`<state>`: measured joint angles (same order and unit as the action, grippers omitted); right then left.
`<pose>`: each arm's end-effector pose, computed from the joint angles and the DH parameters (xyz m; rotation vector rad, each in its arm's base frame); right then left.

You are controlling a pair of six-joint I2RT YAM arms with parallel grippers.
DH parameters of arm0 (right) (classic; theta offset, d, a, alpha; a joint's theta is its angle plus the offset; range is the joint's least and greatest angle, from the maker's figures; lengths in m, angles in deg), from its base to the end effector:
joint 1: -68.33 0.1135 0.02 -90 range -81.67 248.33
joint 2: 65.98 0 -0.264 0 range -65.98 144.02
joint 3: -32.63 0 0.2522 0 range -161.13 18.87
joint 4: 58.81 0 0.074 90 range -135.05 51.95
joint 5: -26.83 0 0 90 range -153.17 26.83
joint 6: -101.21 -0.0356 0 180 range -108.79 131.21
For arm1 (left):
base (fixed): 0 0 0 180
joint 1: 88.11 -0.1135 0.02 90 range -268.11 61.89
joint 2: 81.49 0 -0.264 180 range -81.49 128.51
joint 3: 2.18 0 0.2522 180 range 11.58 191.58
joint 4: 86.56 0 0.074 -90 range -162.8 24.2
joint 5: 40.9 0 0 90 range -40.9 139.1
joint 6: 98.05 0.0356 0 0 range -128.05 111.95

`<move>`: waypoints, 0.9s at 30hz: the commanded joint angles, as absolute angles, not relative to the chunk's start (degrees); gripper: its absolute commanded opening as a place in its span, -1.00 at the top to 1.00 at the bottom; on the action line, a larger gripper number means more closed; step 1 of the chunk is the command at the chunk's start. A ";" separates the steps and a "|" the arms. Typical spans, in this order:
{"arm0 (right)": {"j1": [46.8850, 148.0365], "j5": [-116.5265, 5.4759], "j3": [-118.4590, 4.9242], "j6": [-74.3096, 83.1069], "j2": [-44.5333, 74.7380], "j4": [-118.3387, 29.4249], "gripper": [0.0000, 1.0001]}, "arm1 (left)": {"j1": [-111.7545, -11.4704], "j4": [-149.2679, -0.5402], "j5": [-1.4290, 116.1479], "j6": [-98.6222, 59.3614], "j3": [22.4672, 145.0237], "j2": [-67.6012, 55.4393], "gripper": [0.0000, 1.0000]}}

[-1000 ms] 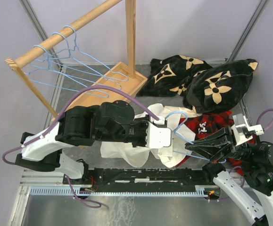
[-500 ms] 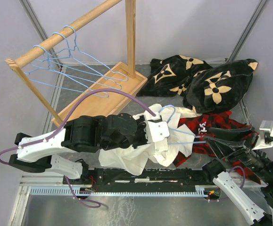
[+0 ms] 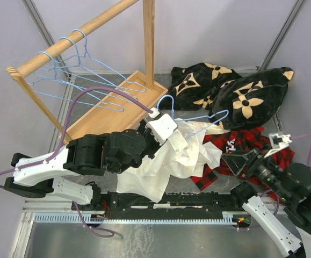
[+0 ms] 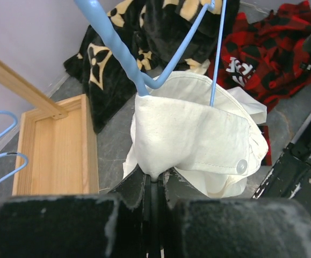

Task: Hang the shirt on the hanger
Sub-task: Hang the shirt on the hanger.

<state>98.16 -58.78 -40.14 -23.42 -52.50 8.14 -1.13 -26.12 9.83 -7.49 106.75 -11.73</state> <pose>-0.0008 0.0027 0.3773 0.0150 1.7882 0.8915 0.0340 -0.2173 0.4837 0.9380 1.6208 -0.3787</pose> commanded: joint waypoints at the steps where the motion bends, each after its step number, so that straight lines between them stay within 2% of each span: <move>1: 97.59 -57.59 -32.37 -34.59 -52.84 -1.28 -0.34 | -1.02 -31.84 2.24 -11.50 107.77 -11.65 0.95; 5: 96.60 -56.83 -26.66 -40.40 -52.81 -11.84 -0.34 | -0.99 -33.55 1.77 -11.24 107.82 -11.06 0.95; 12: 96.44 -55.49 -23.09 -45.17 -49.96 -21.75 -0.39 | -1.05 -34.64 0.98 -10.35 108.41 -9.42 0.95; 21: 96.40 -52.89 -17.92 -49.06 -49.83 -25.30 -0.40 | -1.06 -35.21 -0.48 -9.84 109.48 -8.06 0.95; 27: 96.60 -50.11 -14.28 -51.65 -48.60 -30.86 -0.29 | -1.10 -35.65 -2.18 -9.72 109.81 -7.17 0.95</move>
